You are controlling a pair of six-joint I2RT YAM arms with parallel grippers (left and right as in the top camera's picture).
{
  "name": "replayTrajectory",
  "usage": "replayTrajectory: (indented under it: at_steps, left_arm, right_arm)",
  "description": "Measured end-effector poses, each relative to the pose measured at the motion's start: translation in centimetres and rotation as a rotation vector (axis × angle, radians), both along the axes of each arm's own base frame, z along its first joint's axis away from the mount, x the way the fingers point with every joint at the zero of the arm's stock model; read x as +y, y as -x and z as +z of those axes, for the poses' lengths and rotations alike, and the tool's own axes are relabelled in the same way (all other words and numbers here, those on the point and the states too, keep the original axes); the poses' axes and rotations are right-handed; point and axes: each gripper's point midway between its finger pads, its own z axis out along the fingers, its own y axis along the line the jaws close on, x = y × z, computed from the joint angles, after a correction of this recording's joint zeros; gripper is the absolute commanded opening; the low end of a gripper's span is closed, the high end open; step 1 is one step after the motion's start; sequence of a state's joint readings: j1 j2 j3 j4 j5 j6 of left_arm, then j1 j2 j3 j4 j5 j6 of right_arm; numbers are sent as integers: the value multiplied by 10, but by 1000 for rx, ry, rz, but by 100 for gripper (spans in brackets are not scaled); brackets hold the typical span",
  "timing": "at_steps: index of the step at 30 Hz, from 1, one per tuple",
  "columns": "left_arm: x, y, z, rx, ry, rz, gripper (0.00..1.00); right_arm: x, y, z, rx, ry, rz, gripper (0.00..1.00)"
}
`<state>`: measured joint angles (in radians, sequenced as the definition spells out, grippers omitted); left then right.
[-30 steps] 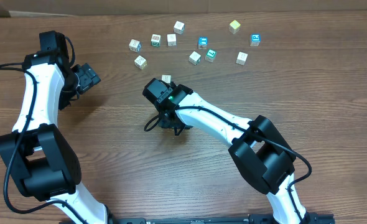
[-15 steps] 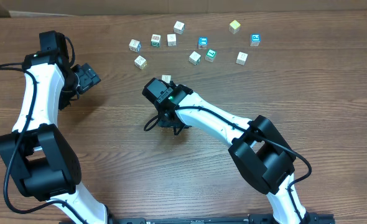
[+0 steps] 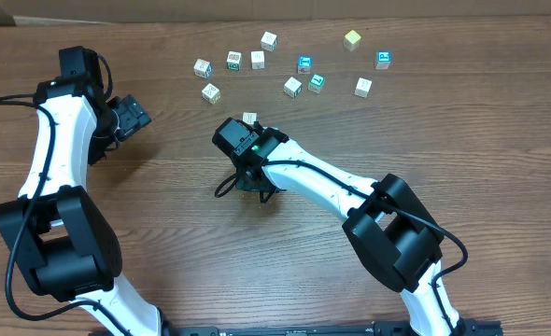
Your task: Form a tower
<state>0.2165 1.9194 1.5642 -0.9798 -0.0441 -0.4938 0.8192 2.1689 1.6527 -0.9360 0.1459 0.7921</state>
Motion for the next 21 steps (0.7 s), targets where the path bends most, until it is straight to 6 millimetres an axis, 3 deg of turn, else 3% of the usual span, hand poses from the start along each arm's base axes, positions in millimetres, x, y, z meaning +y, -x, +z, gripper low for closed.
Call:
replayTrajectory:
  at_steps: [4,8,12,17,21]
  left_arm:
    - [0,0,0,0,0,0,100]
    - [0,0,0,0,0,0,100]
    - [0,0,0,0,0,0,100]
    - [0,0,0,0,0,0,99]
    - [0,0,0,0,0,0,100]
  right_arm:
    - [-1,1,-1,3,3,4,56]
    - [-1,1,-1,4,5,3,80]
    - [-1,1,-1,2,3,3,84]
    - [-3,2,1,10,20,42,98]
    - [2,-13,26,-13,5,61,100]
